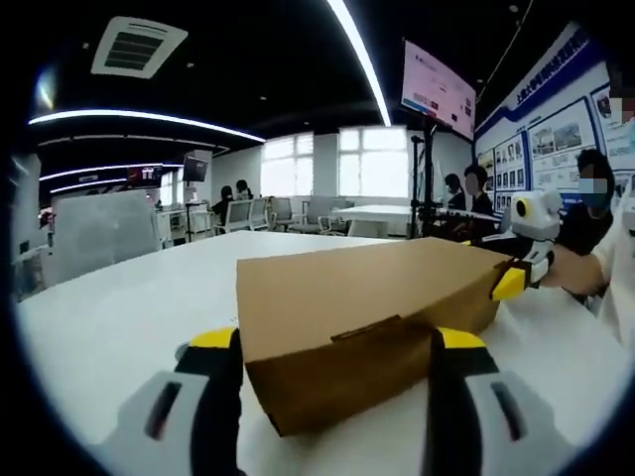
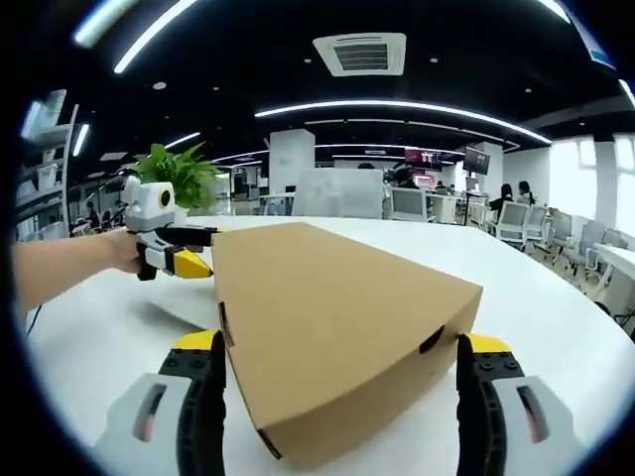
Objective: Operate the shoe box by opening the lid, removing the specified soft item, and placing it in the target area until the item is outside and the box remains undamaged.
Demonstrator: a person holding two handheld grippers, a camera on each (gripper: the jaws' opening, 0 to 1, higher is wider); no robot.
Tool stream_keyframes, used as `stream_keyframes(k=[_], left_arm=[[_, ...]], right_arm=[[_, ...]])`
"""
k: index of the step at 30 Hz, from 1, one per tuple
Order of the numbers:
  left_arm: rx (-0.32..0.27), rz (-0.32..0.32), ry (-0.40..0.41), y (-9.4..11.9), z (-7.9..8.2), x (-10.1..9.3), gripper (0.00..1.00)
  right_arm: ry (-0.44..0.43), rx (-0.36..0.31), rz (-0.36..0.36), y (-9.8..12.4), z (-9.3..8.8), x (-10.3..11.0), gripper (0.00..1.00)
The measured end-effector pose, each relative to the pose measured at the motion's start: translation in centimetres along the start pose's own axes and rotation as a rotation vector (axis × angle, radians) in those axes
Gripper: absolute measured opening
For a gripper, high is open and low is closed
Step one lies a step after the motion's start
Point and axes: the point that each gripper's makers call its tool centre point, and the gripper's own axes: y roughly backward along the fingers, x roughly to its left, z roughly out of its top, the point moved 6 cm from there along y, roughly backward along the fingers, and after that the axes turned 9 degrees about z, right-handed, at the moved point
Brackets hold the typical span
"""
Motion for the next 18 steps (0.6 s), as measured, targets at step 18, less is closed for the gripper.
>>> stream_keyframes(k=[18], left_arm=[[0.01, 0.046, 0.026, 0.5, 0.0, -1.1, 0.75]], right_arm=[[0.022, -0.035, 0.047, -1.1, 0.1, -1.7, 0.99]])
